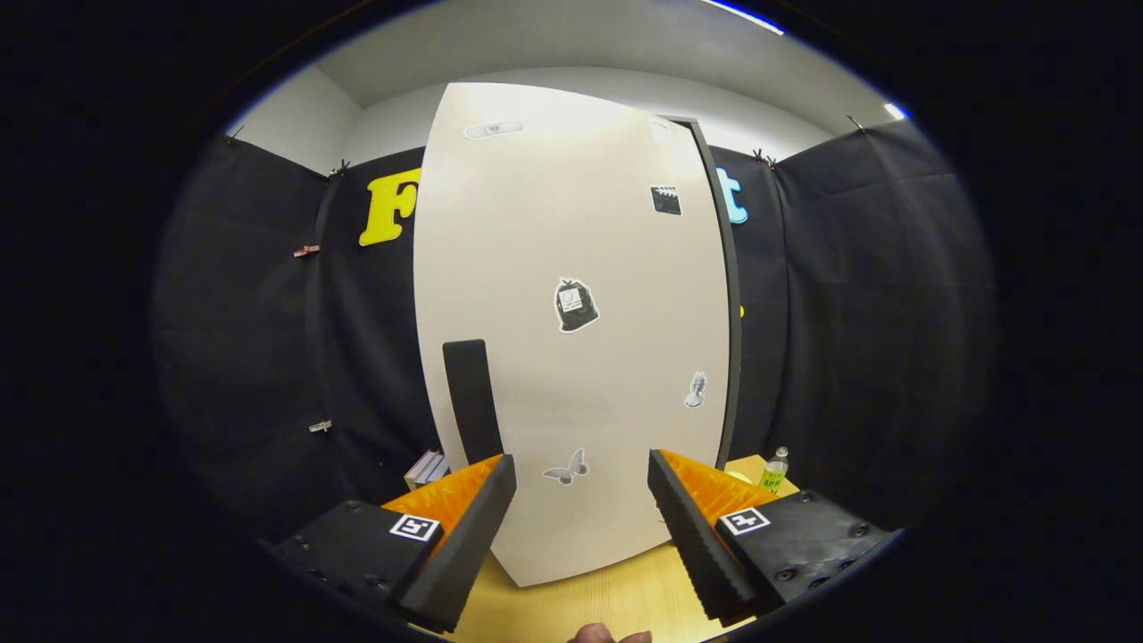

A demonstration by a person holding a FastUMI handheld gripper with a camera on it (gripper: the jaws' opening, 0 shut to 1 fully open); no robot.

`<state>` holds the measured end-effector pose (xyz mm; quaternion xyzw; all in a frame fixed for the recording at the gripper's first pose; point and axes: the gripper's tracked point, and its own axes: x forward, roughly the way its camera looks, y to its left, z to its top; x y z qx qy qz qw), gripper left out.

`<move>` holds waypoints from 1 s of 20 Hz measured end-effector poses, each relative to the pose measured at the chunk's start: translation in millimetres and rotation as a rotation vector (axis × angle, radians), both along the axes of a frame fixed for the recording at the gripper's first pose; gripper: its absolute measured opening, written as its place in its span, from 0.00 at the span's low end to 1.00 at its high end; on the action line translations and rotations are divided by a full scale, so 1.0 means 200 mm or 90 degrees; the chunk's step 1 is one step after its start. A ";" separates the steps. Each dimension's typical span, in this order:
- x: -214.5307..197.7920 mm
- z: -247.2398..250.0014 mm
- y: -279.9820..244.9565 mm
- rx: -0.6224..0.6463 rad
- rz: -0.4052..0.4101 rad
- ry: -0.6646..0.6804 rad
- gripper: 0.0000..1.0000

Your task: Open the shoe cabinet door, grab the shoes and put them into the shoe cabinet, then close the shoe cabinet door.

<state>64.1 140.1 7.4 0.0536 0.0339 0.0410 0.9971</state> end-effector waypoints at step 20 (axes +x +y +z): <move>-0.07 0.00 -0.23 -0.023 -0.012 -0.031 0.98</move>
